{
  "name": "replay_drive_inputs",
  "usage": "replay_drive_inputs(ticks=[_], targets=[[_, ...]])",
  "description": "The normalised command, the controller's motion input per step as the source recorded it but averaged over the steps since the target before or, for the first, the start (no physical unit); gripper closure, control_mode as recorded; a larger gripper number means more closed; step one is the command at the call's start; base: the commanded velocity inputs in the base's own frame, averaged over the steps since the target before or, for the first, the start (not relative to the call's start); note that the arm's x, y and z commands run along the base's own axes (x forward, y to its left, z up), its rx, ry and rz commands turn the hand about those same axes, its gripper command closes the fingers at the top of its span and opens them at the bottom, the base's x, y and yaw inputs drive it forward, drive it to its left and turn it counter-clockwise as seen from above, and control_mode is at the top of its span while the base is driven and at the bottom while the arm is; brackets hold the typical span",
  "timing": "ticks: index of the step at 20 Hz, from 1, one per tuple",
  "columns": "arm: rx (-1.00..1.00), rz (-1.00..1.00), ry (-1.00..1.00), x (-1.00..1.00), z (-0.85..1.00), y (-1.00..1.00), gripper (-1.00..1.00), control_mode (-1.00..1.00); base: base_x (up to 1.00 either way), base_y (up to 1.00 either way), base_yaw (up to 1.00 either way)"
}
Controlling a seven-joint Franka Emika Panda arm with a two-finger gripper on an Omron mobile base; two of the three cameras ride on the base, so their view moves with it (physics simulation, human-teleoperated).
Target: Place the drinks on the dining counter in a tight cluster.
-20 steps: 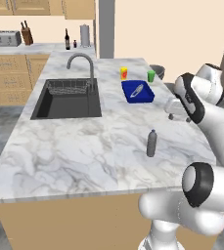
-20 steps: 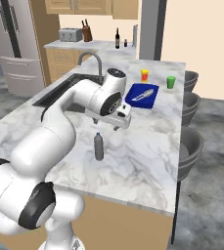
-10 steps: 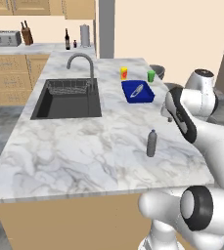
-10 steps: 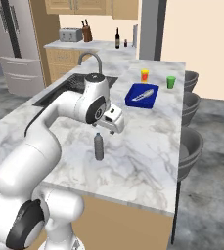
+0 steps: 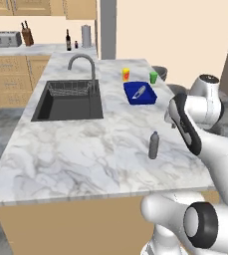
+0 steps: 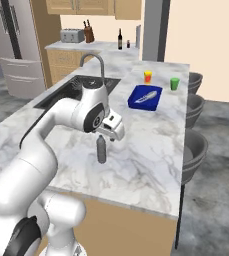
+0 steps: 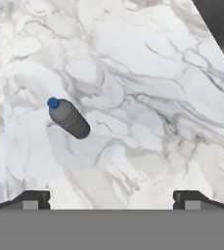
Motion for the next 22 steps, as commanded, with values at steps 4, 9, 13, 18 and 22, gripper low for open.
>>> replay_drive_inputs(ticks=[4, 9, 13, 18, 22], targets=[[0.00, 0.00, 0.00, 0.00, 0.00, 0.00, -1.00, 1.00, -0.94, 0.31, -0.26], [0.00, 0.00, 0.00, 0.00, 0.00, 0.00, -1.00, 1.00, -0.74, 0.78, -0.51], [0.00, 0.00, 0.00, 0.00, 0.00, 0.00, -1.00, 1.00, -0.63, 0.99, -0.31], [0.00, 0.00, 0.00, 0.00, 0.00, 0.00, -1.00, 1.00, -0.64, 1.00, 0.07], [0.00, 0.00, 0.00, 0.00, 0.00, 0.00, -1.00, 1.00, -0.23, 1.00, 0.34]])
